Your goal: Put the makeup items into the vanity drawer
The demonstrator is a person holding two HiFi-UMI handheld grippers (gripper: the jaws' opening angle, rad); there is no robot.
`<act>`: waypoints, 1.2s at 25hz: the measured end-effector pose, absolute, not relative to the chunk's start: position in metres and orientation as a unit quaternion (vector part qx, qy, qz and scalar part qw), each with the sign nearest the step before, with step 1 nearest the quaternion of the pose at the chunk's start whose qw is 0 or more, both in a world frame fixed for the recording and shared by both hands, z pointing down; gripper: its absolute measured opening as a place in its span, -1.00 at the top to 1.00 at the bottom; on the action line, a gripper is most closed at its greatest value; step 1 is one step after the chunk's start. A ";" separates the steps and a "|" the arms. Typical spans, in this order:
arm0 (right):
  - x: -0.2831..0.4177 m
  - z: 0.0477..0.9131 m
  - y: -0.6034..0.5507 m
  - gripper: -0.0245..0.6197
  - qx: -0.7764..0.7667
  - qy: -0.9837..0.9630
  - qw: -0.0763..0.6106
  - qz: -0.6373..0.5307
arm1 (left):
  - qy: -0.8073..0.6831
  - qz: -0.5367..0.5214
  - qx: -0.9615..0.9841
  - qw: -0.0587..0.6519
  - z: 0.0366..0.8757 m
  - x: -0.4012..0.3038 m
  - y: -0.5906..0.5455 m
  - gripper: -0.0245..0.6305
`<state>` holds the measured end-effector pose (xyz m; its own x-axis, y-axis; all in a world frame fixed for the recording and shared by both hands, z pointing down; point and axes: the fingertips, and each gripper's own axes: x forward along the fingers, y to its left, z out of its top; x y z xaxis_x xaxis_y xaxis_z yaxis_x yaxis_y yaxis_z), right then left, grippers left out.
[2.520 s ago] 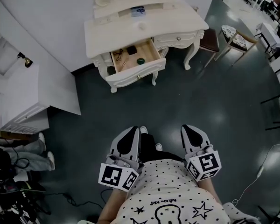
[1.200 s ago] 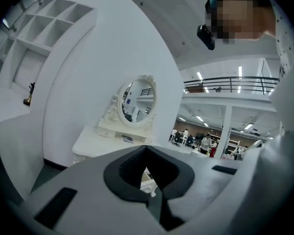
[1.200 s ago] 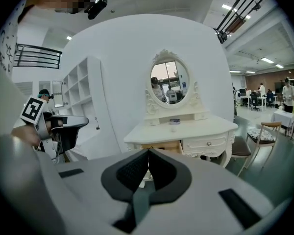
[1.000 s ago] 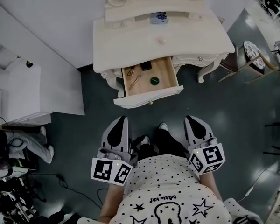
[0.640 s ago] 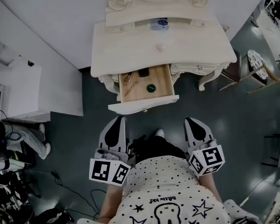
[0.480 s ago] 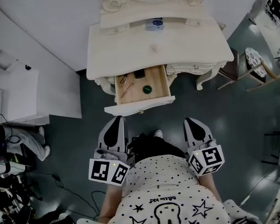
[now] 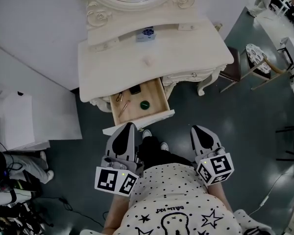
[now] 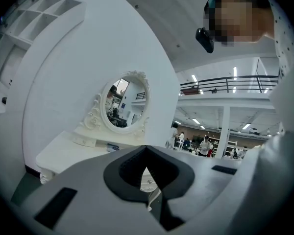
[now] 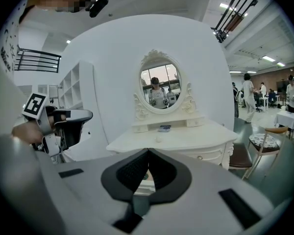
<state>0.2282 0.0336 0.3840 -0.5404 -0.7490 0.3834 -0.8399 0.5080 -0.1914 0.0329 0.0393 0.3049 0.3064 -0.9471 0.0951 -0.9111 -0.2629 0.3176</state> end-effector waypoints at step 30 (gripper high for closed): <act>0.092 0.384 -0.040 0.90 0.407 -0.878 0.153 0.203 | -0.595 -0.026 0.783 0.179 0.315 -0.072 -0.014 0.94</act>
<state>0.0922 -0.0400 0.3843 -0.6224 -0.6520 0.4330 -0.7759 0.5868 -0.2317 -0.0724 -0.0136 0.3148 0.2894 -0.9417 0.1714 -0.9229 -0.2270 0.3111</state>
